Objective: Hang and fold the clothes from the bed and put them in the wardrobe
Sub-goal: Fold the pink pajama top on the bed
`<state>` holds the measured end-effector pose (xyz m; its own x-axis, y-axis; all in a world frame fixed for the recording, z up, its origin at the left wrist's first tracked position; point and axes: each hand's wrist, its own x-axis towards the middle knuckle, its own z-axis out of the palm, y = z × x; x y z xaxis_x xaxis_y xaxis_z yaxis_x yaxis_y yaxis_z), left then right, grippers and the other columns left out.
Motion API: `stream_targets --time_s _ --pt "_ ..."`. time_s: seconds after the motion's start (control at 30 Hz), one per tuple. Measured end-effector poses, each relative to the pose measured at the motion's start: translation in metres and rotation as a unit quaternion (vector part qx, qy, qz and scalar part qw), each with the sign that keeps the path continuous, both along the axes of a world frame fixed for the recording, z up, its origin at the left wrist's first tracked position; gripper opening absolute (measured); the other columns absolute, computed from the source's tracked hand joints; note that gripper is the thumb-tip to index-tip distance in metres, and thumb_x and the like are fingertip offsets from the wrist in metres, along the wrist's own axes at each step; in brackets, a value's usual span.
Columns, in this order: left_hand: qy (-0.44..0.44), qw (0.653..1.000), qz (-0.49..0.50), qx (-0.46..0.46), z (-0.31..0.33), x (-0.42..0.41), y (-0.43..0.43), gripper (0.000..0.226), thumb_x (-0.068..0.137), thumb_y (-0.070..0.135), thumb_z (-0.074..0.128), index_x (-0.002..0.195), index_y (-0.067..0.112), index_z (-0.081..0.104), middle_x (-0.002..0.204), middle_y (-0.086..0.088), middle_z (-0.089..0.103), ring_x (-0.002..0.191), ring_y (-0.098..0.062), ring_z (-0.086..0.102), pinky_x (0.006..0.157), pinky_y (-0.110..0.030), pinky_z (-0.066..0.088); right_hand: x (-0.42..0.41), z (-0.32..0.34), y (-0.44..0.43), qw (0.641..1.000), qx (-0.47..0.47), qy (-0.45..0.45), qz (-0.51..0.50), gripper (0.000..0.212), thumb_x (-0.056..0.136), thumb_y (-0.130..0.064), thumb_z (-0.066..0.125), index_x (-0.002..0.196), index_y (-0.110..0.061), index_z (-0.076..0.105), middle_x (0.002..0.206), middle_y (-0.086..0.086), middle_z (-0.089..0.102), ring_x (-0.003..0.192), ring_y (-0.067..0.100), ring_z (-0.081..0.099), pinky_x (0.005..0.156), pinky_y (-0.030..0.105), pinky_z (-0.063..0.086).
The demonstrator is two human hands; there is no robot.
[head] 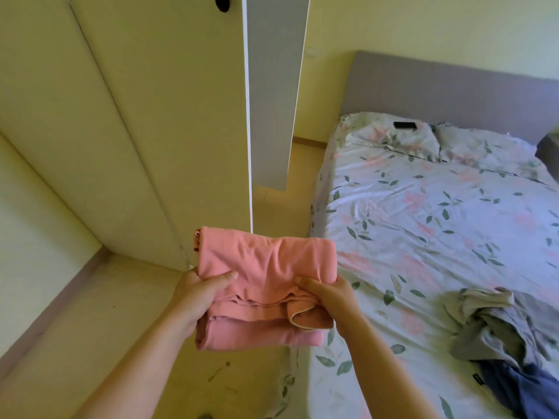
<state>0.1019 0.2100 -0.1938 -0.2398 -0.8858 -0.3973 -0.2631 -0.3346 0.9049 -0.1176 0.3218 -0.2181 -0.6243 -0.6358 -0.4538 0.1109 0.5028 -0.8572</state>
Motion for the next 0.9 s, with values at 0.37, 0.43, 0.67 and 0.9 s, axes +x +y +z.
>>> stream_targets --time_s 0.37,0.43,0.67,0.9 --pt "0.01 0.989 -0.145 0.007 0.005 0.002 -0.13 0.022 0.073 0.02 0.082 0.091 0.01 0.074 0.083 -0.002 0.077 0.081 -0.021 0.073 0.073 -0.03 0.056 0.043 0.018 -0.068 0.99 0.002 0.025 -0.138 0.044 0.065 -0.034 0.089 0.098 -0.015 0.067 0.088 0.003 0.073 0.081 0.018 0.07 0.07 0.032 0.057" --pt "0.014 0.984 -0.176 0.01 0.006 -0.011 -0.142 0.026 0.07 0.023 0.084 0.091 0.01 0.074 0.085 -0.003 0.077 0.083 -0.023 0.073 0.079 -0.036 0.057 0.039 0.022 -0.071 0.985 0.002 0.034 -0.167 0.045 0.064 -0.034 0.089 0.098 -0.014 0.067 0.088 0.003 0.073 0.082 0.018 0.07 0.071 0.033 0.057" --pt "0.006 0.972 -0.235 -0.004 0.009 -0.087 -0.171 0.032 0.07 0.022 0.085 0.096 0.009 0.072 0.09 -0.006 0.076 0.085 -0.024 0.072 0.08 -0.035 0.057 -0.01 0.026 -0.08 0.968 0.003 0.051 -0.244 0.051 0.061 -0.038 0.091 0.1 -0.013 0.068 0.089 0.005 0.074 0.083 0.021 0.071 0.079 0.041 0.059" --pt "0.009 0.97 -0.241 -0.031 0.018 -0.178 -0.2 0.022 0.074 0.017 0.082 0.092 0.011 0.07 0.085 -0.004 0.075 0.075 -0.016 0.072 0.058 -0.023 0.051 -0.094 0.029 -0.108 0.962 -0.006 0.06 -0.267 0.047 0.061 -0.04 0.09 0.094 -0.018 0.066 0.086 0.001 0.073 0.078 0.016 0.07 0.07 0.033 0.057"
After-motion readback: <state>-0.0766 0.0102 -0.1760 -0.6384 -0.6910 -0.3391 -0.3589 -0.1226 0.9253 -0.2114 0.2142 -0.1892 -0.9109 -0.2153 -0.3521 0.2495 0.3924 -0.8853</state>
